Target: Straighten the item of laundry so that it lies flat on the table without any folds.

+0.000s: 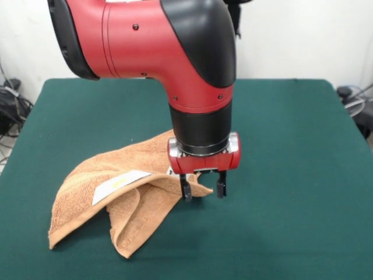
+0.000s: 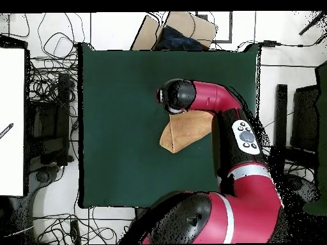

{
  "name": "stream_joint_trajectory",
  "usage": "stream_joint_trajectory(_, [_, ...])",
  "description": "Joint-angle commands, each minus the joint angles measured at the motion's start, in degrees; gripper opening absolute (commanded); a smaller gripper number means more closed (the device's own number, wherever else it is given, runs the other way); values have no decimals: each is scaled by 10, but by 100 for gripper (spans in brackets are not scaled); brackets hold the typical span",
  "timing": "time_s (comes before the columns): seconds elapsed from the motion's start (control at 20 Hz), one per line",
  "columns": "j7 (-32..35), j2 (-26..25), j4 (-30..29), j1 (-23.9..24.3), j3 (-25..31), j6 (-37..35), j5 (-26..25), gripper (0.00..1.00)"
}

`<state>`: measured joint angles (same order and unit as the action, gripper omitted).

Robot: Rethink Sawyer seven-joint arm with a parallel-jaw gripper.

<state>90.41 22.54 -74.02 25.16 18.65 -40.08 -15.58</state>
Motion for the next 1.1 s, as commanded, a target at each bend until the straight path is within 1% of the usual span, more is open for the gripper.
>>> stream_joint_trajectory(0.05, [25, 0, -6, -13, -20, -27, -20, 100])
stream_joint_trajectory(0.3, [26, 15, -30, -11, -23, -31, -20, 100])
stream_joint_trajectory(0.8, [18, 11, -27, -10, -23, -42, -22, 100])
stream_joint_trajectory(1.1, [28, 15, -50, -7, -25, -26, -21, 100])
